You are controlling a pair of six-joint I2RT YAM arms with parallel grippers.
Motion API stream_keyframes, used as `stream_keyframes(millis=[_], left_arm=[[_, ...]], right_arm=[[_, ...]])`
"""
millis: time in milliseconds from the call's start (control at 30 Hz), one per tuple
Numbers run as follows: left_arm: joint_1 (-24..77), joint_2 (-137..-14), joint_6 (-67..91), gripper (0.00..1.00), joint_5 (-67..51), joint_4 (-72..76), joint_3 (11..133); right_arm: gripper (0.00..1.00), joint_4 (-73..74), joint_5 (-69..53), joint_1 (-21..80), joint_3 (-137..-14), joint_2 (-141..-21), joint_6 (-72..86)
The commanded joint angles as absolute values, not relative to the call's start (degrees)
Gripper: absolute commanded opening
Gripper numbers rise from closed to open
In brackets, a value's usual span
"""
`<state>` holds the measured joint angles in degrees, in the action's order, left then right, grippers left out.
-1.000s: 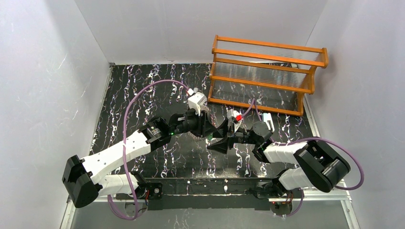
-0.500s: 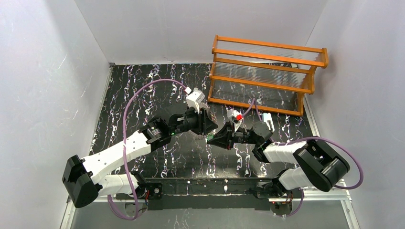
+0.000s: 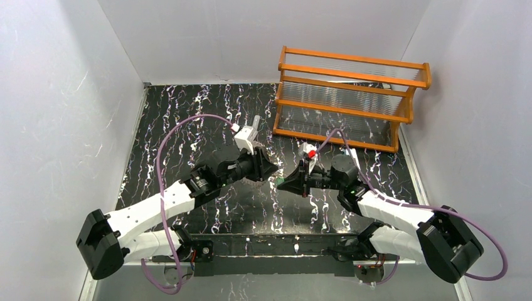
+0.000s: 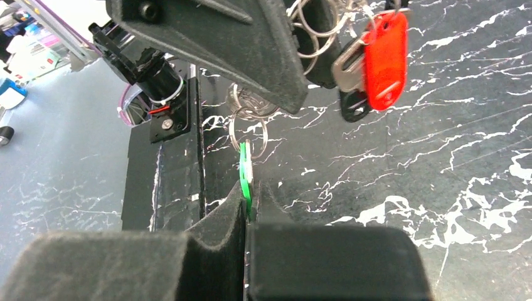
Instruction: Remove the keys from the keyring
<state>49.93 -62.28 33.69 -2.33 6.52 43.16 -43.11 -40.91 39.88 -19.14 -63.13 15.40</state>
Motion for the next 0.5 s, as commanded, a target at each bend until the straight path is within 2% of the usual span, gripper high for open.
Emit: stream_keyframes(millis=[0,100,167,467], left_arm=[[49.07,-58.74,33.38,0.31,1.17,11.02,41.92],[48.3,-57.62,32.77,0.45,1.3,11.28,40.54],[47.41,-56.69,32.61,0.51,1.13,11.83,39.22],[42.78,-52.58,29.96,0.6,-2.91,12.82,35.03]], right_arm=[[0.01,-24.24,-39.09,40.06,-27.29,-60.52,8.74],[0.01,-11.34,-37.92,40.04,-33.46,-60.03,4.09],[0.01,-3.08,-36.92,40.07,-37.88,-60.66,0.39],[0.01,23.91,-33.67,40.05,-56.44,-68.35,-12.45]])
